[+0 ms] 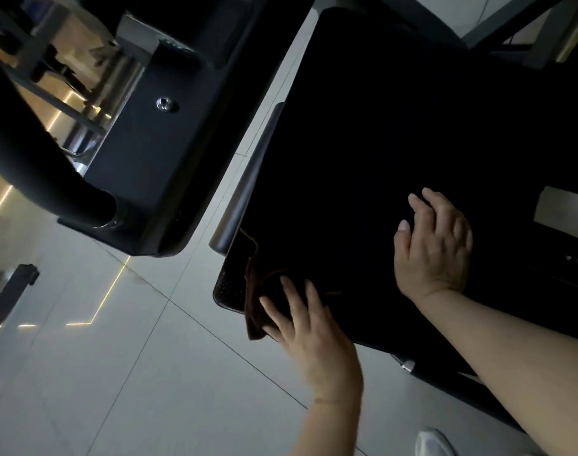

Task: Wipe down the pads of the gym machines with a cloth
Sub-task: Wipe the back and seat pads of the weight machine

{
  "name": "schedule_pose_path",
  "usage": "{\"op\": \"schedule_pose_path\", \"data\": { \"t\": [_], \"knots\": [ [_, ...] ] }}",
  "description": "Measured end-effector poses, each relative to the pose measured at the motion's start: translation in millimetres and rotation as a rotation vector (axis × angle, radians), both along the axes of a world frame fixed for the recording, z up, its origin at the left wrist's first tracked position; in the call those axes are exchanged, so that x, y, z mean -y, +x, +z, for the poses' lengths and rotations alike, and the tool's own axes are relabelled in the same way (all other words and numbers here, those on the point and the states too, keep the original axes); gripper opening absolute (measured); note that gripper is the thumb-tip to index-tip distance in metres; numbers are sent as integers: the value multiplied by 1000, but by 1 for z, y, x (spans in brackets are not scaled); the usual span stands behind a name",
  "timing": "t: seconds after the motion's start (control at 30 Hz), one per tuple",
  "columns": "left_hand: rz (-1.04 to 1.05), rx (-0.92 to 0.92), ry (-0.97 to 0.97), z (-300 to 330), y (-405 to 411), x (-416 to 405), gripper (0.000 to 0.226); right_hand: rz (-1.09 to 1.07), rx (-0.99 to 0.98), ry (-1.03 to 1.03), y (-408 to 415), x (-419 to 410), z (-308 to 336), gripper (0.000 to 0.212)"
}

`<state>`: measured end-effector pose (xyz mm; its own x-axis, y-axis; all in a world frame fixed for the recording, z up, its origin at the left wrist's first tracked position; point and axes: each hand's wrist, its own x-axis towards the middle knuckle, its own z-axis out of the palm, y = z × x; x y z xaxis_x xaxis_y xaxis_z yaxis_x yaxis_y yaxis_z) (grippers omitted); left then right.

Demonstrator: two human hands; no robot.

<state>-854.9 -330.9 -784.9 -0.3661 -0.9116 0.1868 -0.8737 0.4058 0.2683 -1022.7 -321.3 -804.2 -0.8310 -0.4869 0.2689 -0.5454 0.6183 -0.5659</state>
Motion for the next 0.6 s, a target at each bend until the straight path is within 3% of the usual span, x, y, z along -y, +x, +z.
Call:
{"op": "schedule_pose_path", "data": {
  "t": [0.1,0.23,0.43,0.6],
  "knots": [
    [-9,116,-96,11,13,49,41,-25,36,-5,0,1,2,46],
    [327,-107,-24,34,-5,99,41,-60,75,-37,0,5,3,45],
    [289,-161,63,16,-33,36,48,-59,194,-148,-3,4,7,54],
    [251,-198,58,-8,-55,-6,44,65,387,-280,-11,-6,12,73]
  ]
}}
